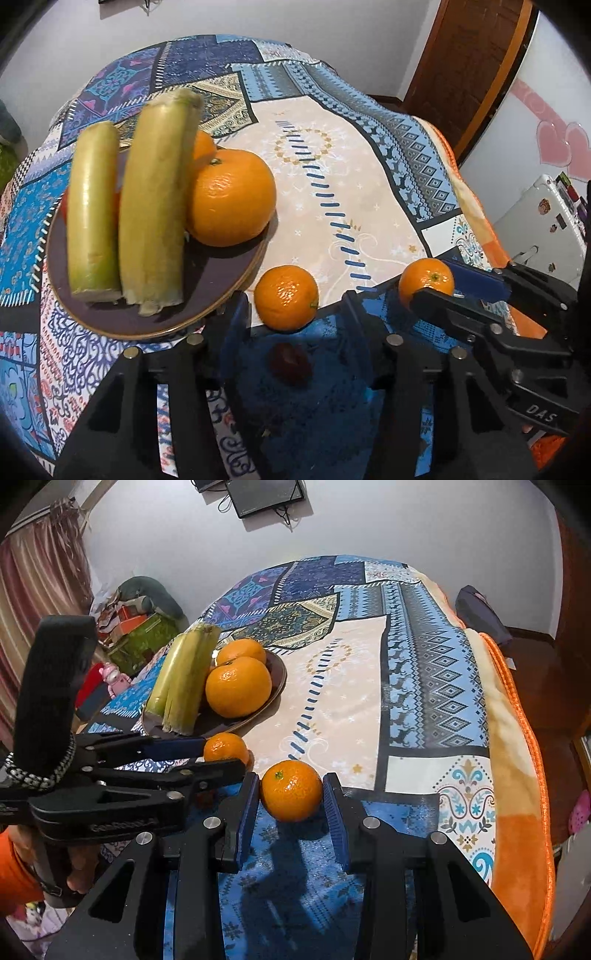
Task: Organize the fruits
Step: 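Grasp a mandarin with the left tool while the right tool grasps the other mandarin, then carry both mandarins to the dark plate and set them down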
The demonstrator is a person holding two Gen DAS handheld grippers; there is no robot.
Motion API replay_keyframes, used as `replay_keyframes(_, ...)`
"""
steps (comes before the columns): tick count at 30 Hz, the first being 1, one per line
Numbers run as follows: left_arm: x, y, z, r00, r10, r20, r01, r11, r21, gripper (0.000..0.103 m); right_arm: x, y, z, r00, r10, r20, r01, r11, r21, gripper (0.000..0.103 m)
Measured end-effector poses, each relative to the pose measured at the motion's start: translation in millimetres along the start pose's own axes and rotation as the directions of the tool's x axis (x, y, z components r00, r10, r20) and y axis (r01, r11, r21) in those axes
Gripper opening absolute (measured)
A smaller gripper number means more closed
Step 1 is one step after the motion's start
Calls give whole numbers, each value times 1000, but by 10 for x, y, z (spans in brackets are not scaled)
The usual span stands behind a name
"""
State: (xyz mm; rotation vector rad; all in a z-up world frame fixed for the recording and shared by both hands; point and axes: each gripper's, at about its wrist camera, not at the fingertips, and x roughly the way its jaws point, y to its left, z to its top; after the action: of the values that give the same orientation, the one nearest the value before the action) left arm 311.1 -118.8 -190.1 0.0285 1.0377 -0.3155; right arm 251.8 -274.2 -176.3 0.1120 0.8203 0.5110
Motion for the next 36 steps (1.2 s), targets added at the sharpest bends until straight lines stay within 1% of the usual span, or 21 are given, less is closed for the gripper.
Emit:
replay_keyframes(1,24,-12,3,1000,-2,-5,2,1000,3,51,3,-5,1,1000,0,0,0,1000,1,33)
replay_keyframes(4,96,-16,7,1000,12,-18,-12,1000,5,45,13,-6,2,1000,-3,0,3,1000,1,33)
replay_keyframes(6,125,-2,8,1000,13,-21,-13,1000,-2,37,2,-10,-2,1000,-6,0,6,1000,1,33)
replay_keyframes(11,45,22,-11,1000,-18,-6,18,1000,1,36,8,24,11,1000,-19,-4,19,1000,-5,33)
replay_keyframes(18,-262,91,-148,999,-4,44,3,999,32,36,-21,200,82,1000,-23,8,23,999,-32,33)
replay_keyframes(21,-419,230,-202,998,5,62,-6,1000,16,36,-5,315,128,1000,-19,11,20,999,-50,33)
replay_keyframes(27,-711,638,-282,994,36,99,-32,999,-44,36,111,513,224,1000,-8,9,9,997,-77,33)
replay_keyframes(32,-859,918,-306,989,76,125,-68,995,-71,36,333,662,318,1000,8,-14,-9,996,-92,33)
replay_keyframes(36,-874,1127,-245,986,104,132,-92,991,-92,36,497,749,364,999,12,-35,-15,995,-102,33)
